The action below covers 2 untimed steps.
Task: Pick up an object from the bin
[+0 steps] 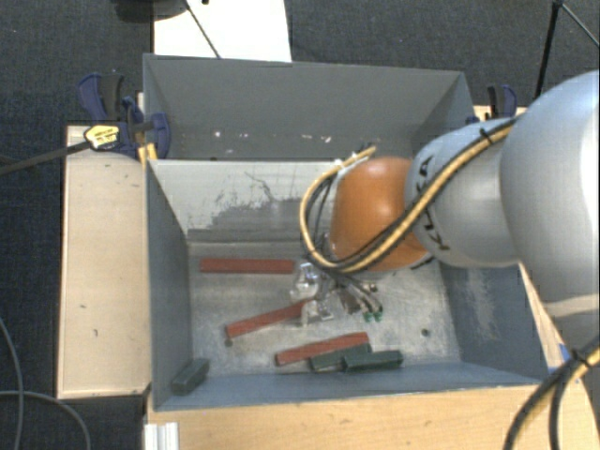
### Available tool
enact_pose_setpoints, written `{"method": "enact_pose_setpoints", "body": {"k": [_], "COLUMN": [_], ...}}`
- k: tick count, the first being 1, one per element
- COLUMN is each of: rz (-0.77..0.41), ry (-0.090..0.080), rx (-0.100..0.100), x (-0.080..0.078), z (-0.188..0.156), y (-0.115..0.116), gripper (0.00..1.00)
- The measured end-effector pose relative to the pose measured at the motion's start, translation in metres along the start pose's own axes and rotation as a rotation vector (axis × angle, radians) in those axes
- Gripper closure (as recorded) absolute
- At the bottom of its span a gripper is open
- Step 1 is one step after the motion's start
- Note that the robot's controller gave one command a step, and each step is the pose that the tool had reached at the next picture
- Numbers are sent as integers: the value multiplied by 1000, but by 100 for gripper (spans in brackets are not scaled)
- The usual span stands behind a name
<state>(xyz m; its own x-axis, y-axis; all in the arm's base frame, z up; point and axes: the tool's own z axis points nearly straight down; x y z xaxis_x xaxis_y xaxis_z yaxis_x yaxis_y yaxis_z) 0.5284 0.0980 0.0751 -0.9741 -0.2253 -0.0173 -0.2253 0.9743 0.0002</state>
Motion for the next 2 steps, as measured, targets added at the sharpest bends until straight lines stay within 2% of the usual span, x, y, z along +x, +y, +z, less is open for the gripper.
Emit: {"method": "enact_pose_setpoints", "body": {"k": [1, 2], "rz": [-10, -10], "ry": [15, 16], "rx": [0, 0], "x": [-7, -7], "z": [-117, -117], "y": [4, 4], "gripper": [100, 100]}}
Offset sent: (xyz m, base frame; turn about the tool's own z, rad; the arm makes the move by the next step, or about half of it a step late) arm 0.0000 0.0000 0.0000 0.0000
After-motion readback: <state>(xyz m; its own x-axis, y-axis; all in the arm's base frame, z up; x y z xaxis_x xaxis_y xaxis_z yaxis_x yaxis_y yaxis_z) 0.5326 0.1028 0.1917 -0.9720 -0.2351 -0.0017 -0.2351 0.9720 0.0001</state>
